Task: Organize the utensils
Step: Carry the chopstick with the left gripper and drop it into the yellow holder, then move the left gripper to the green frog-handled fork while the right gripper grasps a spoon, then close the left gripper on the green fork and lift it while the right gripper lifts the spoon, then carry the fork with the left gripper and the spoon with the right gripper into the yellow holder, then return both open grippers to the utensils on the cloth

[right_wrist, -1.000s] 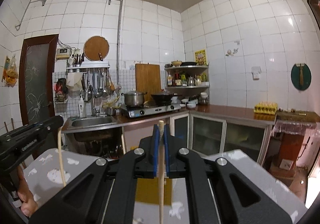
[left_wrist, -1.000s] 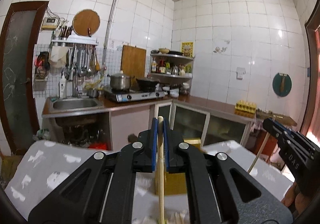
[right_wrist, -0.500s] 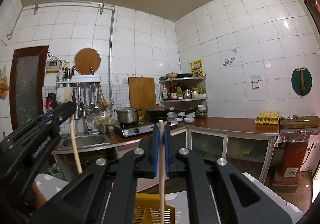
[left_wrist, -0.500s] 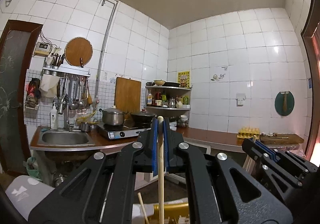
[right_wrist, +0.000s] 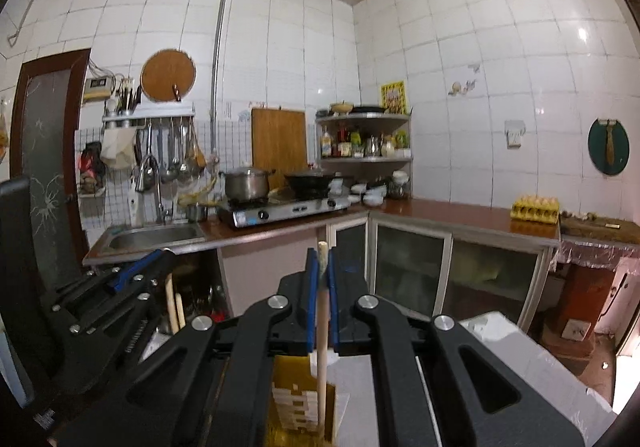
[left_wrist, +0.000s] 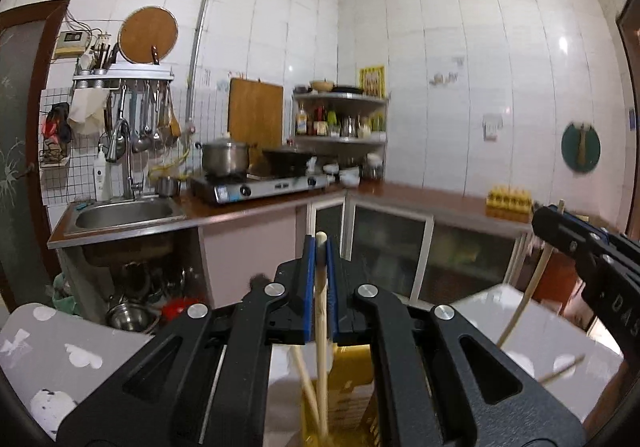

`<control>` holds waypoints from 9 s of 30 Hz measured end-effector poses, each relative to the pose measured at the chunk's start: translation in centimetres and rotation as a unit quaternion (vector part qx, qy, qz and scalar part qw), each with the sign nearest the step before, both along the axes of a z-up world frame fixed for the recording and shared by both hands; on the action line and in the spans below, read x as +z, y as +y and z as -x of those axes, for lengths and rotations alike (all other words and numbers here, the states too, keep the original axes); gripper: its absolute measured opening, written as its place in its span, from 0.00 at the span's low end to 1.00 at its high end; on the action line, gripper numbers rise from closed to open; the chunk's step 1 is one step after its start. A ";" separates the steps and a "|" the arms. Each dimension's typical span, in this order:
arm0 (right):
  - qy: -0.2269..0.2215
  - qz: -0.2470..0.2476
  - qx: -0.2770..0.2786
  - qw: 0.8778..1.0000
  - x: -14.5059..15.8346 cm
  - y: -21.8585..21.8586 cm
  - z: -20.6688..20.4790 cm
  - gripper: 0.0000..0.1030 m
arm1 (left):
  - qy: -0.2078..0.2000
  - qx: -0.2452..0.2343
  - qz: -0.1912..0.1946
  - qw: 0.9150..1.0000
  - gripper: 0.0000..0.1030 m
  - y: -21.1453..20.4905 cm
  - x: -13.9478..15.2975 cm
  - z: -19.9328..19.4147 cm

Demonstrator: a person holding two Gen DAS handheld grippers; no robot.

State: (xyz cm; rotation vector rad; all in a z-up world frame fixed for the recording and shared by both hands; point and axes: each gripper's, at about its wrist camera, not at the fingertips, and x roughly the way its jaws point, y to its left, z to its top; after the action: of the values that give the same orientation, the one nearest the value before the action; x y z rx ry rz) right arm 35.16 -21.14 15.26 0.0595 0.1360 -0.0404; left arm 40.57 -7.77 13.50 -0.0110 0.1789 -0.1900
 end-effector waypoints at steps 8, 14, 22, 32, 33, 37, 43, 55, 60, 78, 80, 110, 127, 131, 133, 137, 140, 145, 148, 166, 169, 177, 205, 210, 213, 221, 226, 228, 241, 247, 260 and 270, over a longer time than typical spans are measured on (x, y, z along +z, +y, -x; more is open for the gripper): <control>0.014 -0.010 0.000 1.000 1.6 -2.0 5.1 0.59 | -0.024 0.021 0.000 0.999 0.76 4.6 4.6 8.0; 0.039 -0.008 -0.008 0.999 1.0 -2.5 9.6 0.60 | -0.010 0.016 0.002 1.000 0.95 8.5 5.6 14.4; 0.089 0.003 -0.002 0.996 -3.1 -0.9 13.4 0.60 | 0.052 0.037 -0.023 0.998 0.95 10.3 1.3 17.7; 0.206 0.007 0.002 0.979 -11.8 1.0 12.5 0.60 | 0.205 0.019 -0.031 0.978 0.95 10.5 -8.6 14.8; 0.216 0.004 0.002 0.976 -12.5 1.1 12.2 0.60 | 0.222 0.014 -0.033 0.974 0.95 10.3 -9.6 14.5; 0.245 -0.003 0.002 0.970 -14.5 1.2 11.4 0.59 | 0.264 0.015 -0.038 0.964 0.95 10.1 -12.8 13.6; 0.268 0.007 0.016 0.963 -15.8 2.6 10.8 0.59 | 0.301 0.015 -0.034 0.953 0.95 9.7 -15.1 12.7; 0.334 0.041 0.058 0.940 -18.7 5.9 8.7 0.34 | 0.311 0.010 -0.036 0.950 0.95 9.3 -16.0 12.3; 0.350 0.041 0.066 0.933 -19.4 6.2 7.9 0.19 | 0.317 0.014 -0.037 0.948 0.95 9.2 -16.3 12.1; 0.359 -0.015 0.016 0.933 -19.5 1.9 8.2 0.08 | 0.341 -0.008 -0.080 0.937 0.77 4.4 -16.5 11.3; 0.359 -0.015 0.014 0.933 -19.6 1.6 8.3 0.08 | 0.354 -0.018 -0.078 0.932 0.74 4.1 -17.1 11.1; 0.427 -0.043 0.015 0.903 -19.7 0.4 5.6 0.08 | 0.390 -0.026 -0.101 0.915 0.22 2.1 -17.2 9.0; 0.288 -0.068 0.014 0.955 -17.2 -0.4 10.4 0.07 | 0.303 0.001 -0.067 0.951 0.20 3.9 -13.8 12.5; 0.243 -0.072 0.015 0.967 -15.5 -0.9 11.8 0.07 | 0.262 0.014 -0.061 0.963 0.20 4.8 -11.6 14.3; 0.222 -0.072 0.015 0.972 -14.7 -0.9 12.5 0.07 | 0.246 0.016 -0.055 0.968 0.20 5.1 -10.7 15.1; 0.184 -0.069 0.013 0.980 -13.6 -1.2 13.8 0.07 | 0.206 0.026 -0.054 0.977 0.20 5.7 -9.3 17.2; 0.158 -0.063 0.014 0.985 -13.1 -1.1 15.1 0.07 | 0.180 0.035 -0.058 0.981 0.20 5.9 -8.7 18.6; 0.127 -0.052 0.015 0.990 -12.5 -0.9 16.8 0.07 | 0.141 0.041 -0.065 0.987 0.20 5.7 -8.1 20.8; 0.108 -0.046 0.015 0.993 -12.2 -0.7 18.0 0.07 | 0.118 0.048 -0.068 0.990 0.20 5.7 -8.0 21.8; 0.034 -0.033 0.012 0.999 -9.7 0.1 21.7 0.07 | 0.065 0.044 -0.042 0.996 0.20 6.6 -6.0 24.3; 0.023 -0.038 0.013 0.999 -8.6 -0.4 21.4 0.07 | 0.059 0.042 -0.036 0.997 0.20 6.8 -4.9 24.0; -0.010 -0.040 0.016 0.999 -4.9 -1.1 20.0 0.07 | 0.031 0.037 -0.012 0.999 0.20 6.6 -0.7 22.2; -0.098 -0.035 0.011 0.994 5.9 -1.3 4.9 0.07 | -0.084 0.009 0.001 0.996 0.20 0.7 9.6 6.9; -0.074 -0.032 0.012 0.997 3.1 -1.2 2.0 0.07 | -0.060 -0.001 -0.003 0.998 0.20 0.2 6.8 3.7; -0.063 -0.032 0.012 0.997 1.7 -1.2 0.9 0.07 | -0.043 -0.002 -0.003 0.999 0.20 0.2 4.7 2.5; -0.039 -0.035 0.022 0.998 -0.2 -1.3 0.1 0.07 | -0.018 -0.004 -0.007 1.000 0.20 0.3 2.1 1.5; -0.016 -0.038 0.021 0.999 -1.8 -1.6 0.0 0.07 | 0.001 0.000 -0.013 1.000 0.20 0.7 0.9 1.4; -0.001 -0.042 0.023 0.999 -2.5 -1.8 -0.4 0.07 | 0.015 0.000 -0.015 1.000 0.20 0.8 0.2 1.2; 0.059 -0.047 -0.009 0.997 -1.8 -4.2 1.3 0.42 | 0.050 0.011 0.004 0.999 0.56 3.5 2.2 4.5; 0.058 -0.033 -0.016 0.998 -0.3 -4.2 5.8 0.49 | 0.041 0.015 0.020 0.999 0.85 6.2 4.3 9.5; 0.123 -0.046 -0.009 0.991 -7.3 -1.3 13.0 0.63 | 0.103 0.046 0.018 0.993 0.95 9.9 -2.1 15.5; 0.206 -0.042 -0.016 0.977 -14.5 0.7 13.5 0.77 | 0.216 0.049 0.018 0.975 0.95 10.8 -11.2 14.7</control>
State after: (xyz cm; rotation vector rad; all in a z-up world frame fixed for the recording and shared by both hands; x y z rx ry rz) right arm 21.71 -20.41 0.77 0.1366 0.5527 -0.0798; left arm 25.87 2.99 2.28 -0.0986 0.6087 -0.0900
